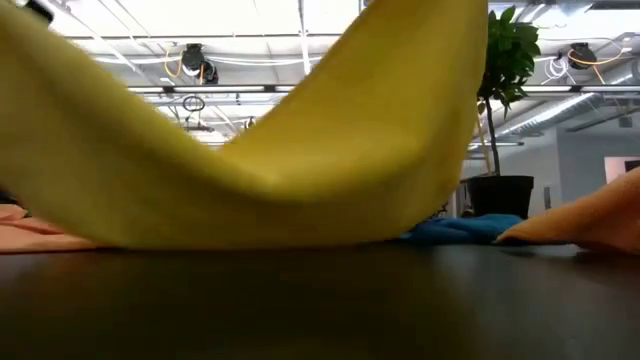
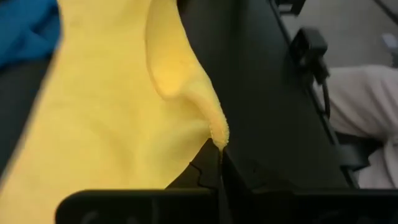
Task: Fold microfiber towels
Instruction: Fold the yellow microfiber towel
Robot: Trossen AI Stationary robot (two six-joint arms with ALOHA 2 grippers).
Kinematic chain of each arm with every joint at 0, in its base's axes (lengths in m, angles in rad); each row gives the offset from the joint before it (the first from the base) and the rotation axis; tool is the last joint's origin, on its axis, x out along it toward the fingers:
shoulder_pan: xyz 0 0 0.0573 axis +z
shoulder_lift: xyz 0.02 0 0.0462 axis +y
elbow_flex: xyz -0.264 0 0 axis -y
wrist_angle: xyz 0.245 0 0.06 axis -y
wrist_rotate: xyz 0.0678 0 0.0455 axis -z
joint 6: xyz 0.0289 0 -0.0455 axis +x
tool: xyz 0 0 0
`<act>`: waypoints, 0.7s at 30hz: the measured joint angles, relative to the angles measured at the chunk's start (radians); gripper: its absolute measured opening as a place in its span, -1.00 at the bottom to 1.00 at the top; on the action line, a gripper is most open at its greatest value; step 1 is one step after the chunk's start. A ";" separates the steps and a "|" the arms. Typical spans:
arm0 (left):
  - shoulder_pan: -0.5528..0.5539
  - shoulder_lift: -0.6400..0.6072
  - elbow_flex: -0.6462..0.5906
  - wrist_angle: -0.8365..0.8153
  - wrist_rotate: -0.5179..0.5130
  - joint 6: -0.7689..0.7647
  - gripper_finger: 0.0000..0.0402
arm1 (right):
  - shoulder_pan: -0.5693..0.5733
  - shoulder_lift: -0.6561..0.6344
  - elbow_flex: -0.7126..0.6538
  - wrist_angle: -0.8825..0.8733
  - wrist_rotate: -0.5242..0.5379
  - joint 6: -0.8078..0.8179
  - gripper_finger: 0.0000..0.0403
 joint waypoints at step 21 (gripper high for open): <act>0.150 -0.508 0.211 -0.467 -0.396 0.332 -0.98 | -0.117 -0.262 0.000 0.245 0.344 -0.297 -1.00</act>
